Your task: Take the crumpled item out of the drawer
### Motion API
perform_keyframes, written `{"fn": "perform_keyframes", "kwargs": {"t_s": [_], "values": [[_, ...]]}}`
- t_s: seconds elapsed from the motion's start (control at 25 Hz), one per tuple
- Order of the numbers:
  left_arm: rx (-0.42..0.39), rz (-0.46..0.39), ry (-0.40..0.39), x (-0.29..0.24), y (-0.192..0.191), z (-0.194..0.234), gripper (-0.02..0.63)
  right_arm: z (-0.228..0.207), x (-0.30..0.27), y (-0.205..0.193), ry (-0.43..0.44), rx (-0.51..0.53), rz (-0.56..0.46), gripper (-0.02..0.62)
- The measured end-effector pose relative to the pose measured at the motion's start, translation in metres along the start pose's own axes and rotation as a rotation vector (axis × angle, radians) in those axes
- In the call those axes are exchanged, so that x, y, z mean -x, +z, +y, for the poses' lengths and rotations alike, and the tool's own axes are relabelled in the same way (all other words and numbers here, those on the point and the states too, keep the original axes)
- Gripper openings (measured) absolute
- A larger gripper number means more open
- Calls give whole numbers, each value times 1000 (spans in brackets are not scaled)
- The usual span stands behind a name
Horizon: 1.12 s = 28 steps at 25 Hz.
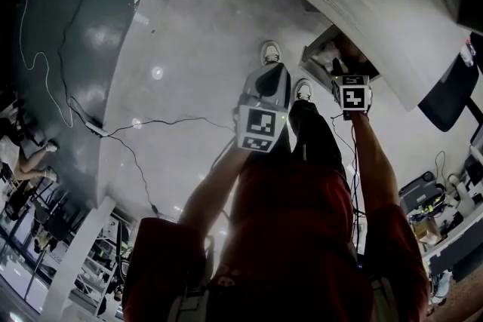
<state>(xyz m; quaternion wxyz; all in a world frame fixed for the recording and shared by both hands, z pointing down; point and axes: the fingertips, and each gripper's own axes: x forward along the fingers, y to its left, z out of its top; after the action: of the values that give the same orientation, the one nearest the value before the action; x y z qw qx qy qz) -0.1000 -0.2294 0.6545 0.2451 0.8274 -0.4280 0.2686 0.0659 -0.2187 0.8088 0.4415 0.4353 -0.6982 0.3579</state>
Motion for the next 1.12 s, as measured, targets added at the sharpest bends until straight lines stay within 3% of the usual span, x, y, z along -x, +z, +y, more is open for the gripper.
{"fn": "perform_keyframes", "kwargs": {"t_s": [0.36,1.12], "values": [[-7,4,0,2,1,-3,-3,-6,-2,-4,-72,43,40,3],[-36,-29,9,10,20,-25,-3,6,25,-7,-25,112,4,0]]}}
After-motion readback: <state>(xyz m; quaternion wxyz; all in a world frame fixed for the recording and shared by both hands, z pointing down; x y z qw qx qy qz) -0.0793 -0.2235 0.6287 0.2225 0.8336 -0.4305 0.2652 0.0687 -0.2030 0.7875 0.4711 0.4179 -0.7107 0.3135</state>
